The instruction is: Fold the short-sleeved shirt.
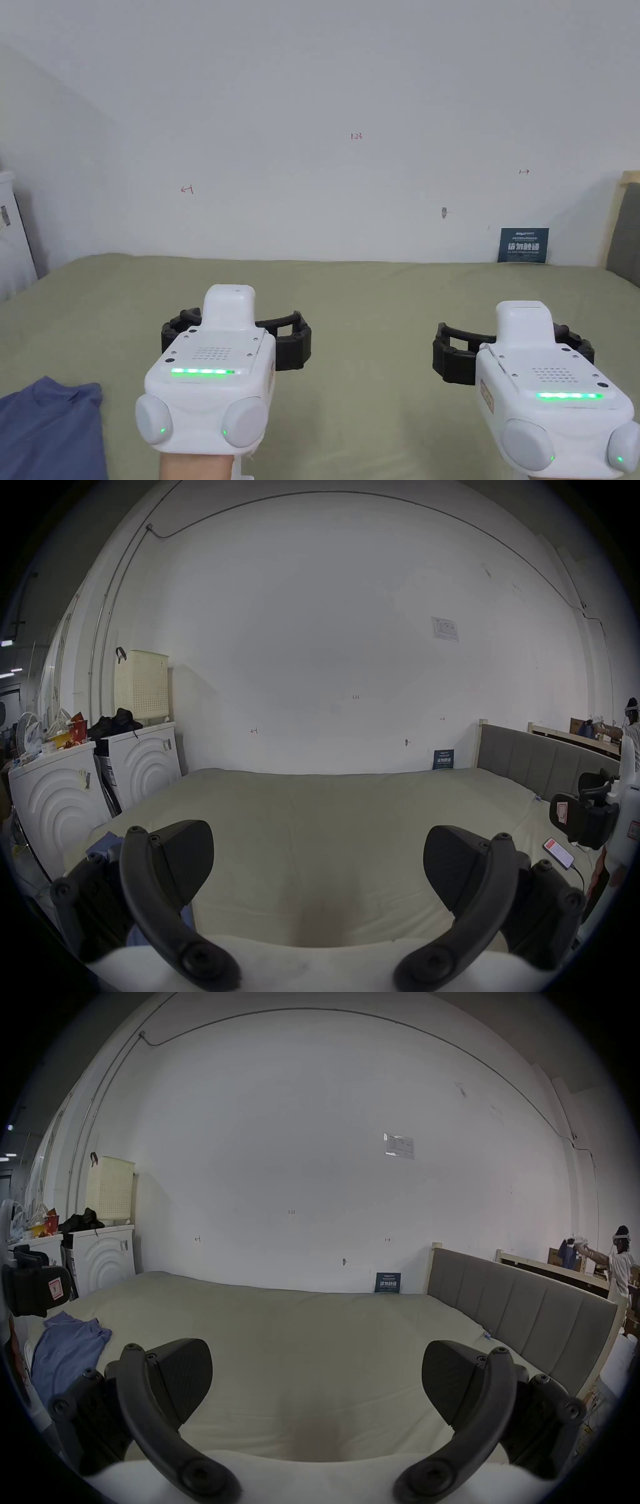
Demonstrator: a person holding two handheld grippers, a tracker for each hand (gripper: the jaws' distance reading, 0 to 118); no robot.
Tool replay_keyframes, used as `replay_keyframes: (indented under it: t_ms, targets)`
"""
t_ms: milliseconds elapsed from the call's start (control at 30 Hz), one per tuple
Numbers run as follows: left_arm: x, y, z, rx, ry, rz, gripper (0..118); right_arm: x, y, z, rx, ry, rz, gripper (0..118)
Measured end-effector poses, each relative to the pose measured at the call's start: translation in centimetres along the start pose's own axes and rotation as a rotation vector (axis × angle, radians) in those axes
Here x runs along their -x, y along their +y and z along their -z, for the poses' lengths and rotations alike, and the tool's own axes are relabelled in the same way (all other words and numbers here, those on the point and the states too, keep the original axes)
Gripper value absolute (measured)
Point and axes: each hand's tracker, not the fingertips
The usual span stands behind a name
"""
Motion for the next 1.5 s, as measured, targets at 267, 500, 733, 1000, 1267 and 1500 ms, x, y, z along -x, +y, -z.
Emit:
replay_keyframes:
  t_ms: [267, 500, 733, 1000, 1267, 1500]
  targets:
    - [-0.11, -0.05, 0.0, 0.001, -0.003, 0.009, 118, -0.05, -0.02, -0.01, -0.002, 0.0, 0.003, 118]
    - [-0.15, -0.03, 0.02, 0.0, -0.005, 0.003, 118, -0.15, -0.05, 0.05, 0.001, -0.001, 0.005, 118]
    - [-0.13, -0.17, -0.04, 0.006, -0.005, 0.003, 118, -0.15, -0.22, -0.06, 0.006, -0.003, 0.003, 118]
    - [-0.28, -0.19, -0.13, 0.008, -0.007, 0.006, 118, -0.27, -0.18, -0.12, 0.001, 0.0, 0.008, 118]
    - [-0.26, -0.1, -0.2, 0.007, -0.008, -0.002, 118, -0.45, -0.28, -0.07, 0.007, -0.001, 0.01, 118]
    - [-0.31, -0.3, -0.18, 0.011, -0.008, 0.004, 118, -0.33, -0.3, -0.14, 0.005, -0.002, 0.009, 118]
